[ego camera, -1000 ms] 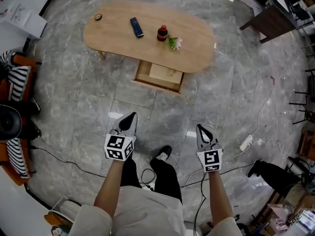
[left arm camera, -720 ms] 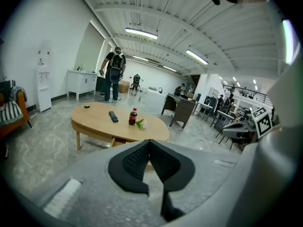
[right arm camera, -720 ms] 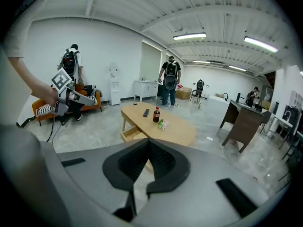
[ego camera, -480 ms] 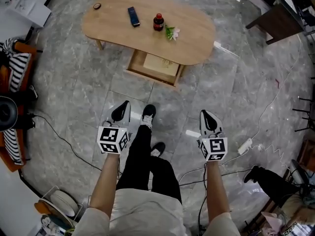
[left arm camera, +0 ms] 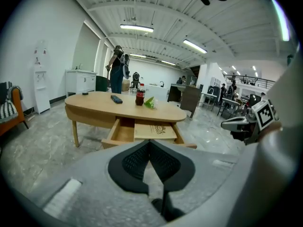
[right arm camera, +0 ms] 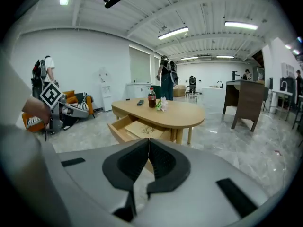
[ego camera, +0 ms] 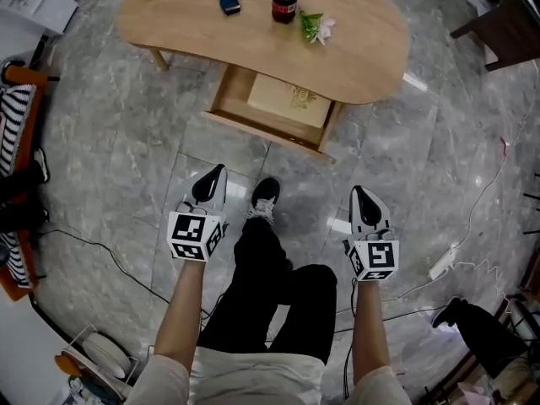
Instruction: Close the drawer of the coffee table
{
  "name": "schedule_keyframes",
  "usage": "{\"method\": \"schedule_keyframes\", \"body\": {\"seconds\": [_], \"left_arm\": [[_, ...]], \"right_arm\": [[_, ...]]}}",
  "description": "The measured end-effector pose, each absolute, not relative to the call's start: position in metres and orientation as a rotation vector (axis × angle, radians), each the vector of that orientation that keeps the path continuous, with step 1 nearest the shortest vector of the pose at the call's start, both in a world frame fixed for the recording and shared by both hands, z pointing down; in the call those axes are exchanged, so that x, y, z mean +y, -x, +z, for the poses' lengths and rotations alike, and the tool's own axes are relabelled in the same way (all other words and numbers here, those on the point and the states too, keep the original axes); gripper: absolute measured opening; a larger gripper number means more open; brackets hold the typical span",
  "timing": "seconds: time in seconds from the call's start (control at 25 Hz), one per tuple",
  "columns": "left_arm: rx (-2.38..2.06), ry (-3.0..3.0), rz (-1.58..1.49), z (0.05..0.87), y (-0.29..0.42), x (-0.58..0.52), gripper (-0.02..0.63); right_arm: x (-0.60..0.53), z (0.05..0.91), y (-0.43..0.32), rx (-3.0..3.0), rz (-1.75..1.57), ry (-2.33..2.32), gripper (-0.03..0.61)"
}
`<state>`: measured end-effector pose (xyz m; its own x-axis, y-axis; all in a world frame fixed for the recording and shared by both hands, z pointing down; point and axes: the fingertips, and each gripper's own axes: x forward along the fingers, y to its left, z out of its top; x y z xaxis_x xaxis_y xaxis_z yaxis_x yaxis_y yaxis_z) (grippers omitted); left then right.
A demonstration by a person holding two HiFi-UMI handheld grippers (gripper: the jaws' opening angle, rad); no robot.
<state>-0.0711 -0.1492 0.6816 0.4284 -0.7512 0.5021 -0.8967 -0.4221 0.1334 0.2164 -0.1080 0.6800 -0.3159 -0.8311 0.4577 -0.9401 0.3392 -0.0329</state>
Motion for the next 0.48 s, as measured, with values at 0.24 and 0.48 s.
{"method": "schedule_keyframes", "body": {"seconds": [0.24, 0.48], "left_arm": [[-1.384, -2.336, 0.559, 0.773, 0.058, -0.156, 0.008], [-1.397, -2.401, 0.481, 0.836, 0.063, -0.174, 0.008]], "right_arm": [[-0.120, 0.763, -0.233, -2.286, 0.381, -1.560, 0.018], [-0.125, 0.825, -0.237, -2.454, 0.323, -1.543, 0.087]]}}
